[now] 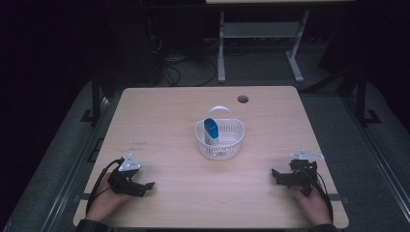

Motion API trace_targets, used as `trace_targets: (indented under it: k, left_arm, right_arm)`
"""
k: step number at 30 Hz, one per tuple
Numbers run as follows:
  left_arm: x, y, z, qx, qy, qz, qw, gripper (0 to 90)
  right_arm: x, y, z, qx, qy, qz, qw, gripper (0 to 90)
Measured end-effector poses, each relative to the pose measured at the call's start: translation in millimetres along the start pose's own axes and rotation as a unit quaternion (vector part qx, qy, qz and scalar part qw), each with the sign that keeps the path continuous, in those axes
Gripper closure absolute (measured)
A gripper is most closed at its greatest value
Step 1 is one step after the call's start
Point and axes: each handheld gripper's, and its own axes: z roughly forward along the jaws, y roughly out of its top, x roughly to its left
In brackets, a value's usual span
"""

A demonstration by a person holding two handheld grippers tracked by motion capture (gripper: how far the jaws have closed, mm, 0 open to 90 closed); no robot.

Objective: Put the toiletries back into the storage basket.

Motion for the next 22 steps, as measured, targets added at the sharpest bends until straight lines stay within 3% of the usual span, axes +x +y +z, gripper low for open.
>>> trace_targets:
  k: [4,15,22]
  left_arm:
    - [1.1,-2.1,0.8,-0.005,-0.005,-0.008,0.9999,13.0]
    - [2.4,-16.4,2.1,-0.066,-0.010,-0.007,0.9978,13.0]
    - [3.0,-16.4,2.0,-0.065,-0.012,-0.005,0.9978,13.0]
  right_arm:
    - [0.0,0.0,0.0,0.000,0.000,0.000,1.0000,0.7]
    - [0.0,0.0,0.0,0.000,0.000,0.000,1.0000,0.7]
    - [0.0,0.0,0.0,0.000,0.000,0.000,1.0000,0.7]
